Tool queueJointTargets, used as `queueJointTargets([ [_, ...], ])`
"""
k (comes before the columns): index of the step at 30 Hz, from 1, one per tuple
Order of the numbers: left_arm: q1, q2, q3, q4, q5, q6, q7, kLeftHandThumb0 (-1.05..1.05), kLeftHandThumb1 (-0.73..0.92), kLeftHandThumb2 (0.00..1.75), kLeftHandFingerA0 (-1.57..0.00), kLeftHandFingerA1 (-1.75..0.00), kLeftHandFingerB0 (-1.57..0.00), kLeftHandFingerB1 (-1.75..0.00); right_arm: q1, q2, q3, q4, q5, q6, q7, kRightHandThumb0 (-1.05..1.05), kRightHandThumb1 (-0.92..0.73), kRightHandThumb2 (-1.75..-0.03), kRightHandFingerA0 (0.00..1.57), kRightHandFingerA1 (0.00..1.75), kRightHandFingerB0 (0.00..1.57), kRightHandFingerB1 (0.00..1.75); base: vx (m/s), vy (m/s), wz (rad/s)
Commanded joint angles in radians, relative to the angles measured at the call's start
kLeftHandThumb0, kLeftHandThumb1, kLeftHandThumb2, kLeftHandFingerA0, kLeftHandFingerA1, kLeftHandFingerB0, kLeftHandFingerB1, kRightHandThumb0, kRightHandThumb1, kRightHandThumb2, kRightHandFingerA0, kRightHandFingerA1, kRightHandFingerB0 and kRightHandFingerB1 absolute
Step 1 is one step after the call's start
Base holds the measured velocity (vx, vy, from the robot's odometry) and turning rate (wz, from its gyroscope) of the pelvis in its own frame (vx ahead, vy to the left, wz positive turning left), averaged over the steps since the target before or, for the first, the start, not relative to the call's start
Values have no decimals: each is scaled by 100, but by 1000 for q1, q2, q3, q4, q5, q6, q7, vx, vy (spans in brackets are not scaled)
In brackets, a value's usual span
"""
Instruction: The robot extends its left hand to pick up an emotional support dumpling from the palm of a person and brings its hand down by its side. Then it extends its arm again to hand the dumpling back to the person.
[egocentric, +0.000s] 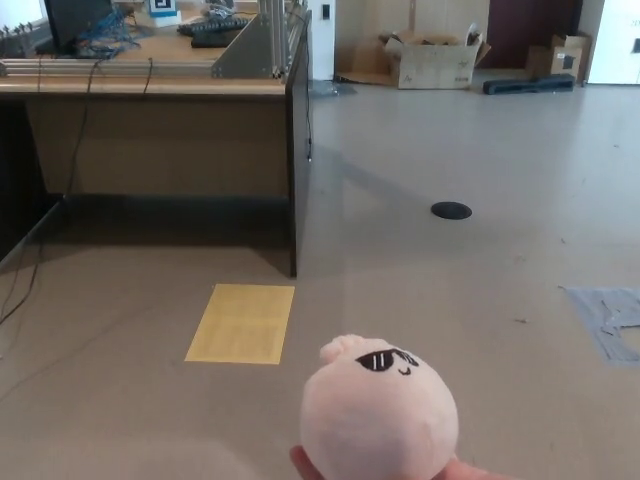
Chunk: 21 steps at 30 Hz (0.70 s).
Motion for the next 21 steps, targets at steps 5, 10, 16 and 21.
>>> queueJointTargets([
  [5,-17,40,84,54,-107,-193,-123,-81,69,62,-29,-38,-27,-29,-29,-43,-36,67,34,-223,12,-82,-92,-70,30,54,15,35,0,0,0],
  [10,-42,65,110,-54,-142,-260,-175,-38,35,97,0,-49,0,-48,-51,-41,-37,98,36,-243,21,-83,-92,-70,29,54,15,35,0,0,0],
  [16,-124,195,122,-407,-263,-130,-345,-81,55,96,0,-16,-1,-18,-63,-50,-35,107,32,-259,18,-84,-92,-70,29,53,15,34,0,0,0],
  [21,-222,297,137,-535,-344,-27,-430,-76,49,91,0,-17,0,-17,-74,-51,-33,119,31,-260,19,-83,-92,-69,28,53,14,34,0,0,0],
])
